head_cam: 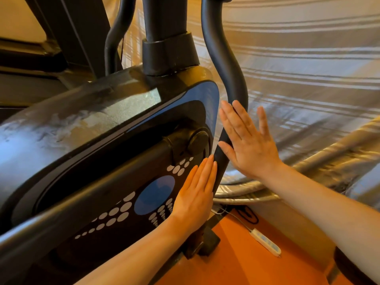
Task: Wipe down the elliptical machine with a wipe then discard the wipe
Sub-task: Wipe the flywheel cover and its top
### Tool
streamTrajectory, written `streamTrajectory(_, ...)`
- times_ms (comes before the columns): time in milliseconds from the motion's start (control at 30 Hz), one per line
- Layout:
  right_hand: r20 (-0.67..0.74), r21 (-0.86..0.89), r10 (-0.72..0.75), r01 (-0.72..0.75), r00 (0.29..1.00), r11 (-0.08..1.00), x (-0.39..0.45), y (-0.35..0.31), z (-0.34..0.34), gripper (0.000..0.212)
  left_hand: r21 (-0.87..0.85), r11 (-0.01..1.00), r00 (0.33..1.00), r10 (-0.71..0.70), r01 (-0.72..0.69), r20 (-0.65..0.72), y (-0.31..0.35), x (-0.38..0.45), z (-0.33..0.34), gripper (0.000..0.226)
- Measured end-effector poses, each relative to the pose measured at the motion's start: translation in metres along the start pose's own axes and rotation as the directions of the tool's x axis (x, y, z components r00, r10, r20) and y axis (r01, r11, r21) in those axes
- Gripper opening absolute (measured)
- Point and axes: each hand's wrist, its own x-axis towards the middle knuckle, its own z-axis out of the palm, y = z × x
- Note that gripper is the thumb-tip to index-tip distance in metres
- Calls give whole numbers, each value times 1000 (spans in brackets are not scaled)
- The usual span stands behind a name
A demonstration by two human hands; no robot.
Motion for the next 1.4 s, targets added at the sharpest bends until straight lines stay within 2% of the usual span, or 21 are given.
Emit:
streamTrajectory(200, -74, 182, 193, -177, 978, 967, 1, -21, 11, 68, 6, 999, 999, 47, -47, -12, -6, 5, -9, 93)
streamTrajectory(333, -119, 332, 406, -349, 906, 876, 32, -26, 2, 66, 19, 997, 997, 71, -70, -34, -14, 12, -12, 101)
streamTrajectory(433, -110, 463, 486, -389, 867, 797, 41, -31, -1, 63, 70, 992, 994, 105, -104, -5, -21, 13, -9, 96)
streamTrajectory(533, -105, 504, 456, -348, 884, 790, 30, -34, 6, 65, 82, 989, 992, 119, -122, 34, -26, 13, -7, 88)
streamTrajectory(633, -126, 515, 431, -313, 894, 798, 31, -28, 8, 66, 119, 984, 989, 123, -132, 81, -30, 15, -10, 96)
streamTrajectory(833, -85, 620, 558, -394, 826, 678, 67, -10, 1, 58, 139, 978, 986, 142, -153, 82, -31, 17, -19, 89)
streamTrajectory(1033, -86, 577, 469, -340, 879, 743, 50, -12, 6, 60, 195, 966, 985, 162, -171, 63, -36, 27, -20, 83)
streamTrajectory(1200, -62, 588, 410, -298, 910, 752, 84, 9, -1, 59, 197, 963, 982, 168, -182, 87, -35, 29, -23, 71)
streamTrajectory(1333, -50, 563, 310, -230, 949, 794, 96, 19, -3, 56, 189, 967, 982, 150, -169, 112, -34, 30, -28, 79)
streamTrajectory(1400, -73, 544, 262, -181, 962, 820, 90, 21, -4, 54, 200, 963, 981, 161, -180, 108, -35, 31, -31, 75)
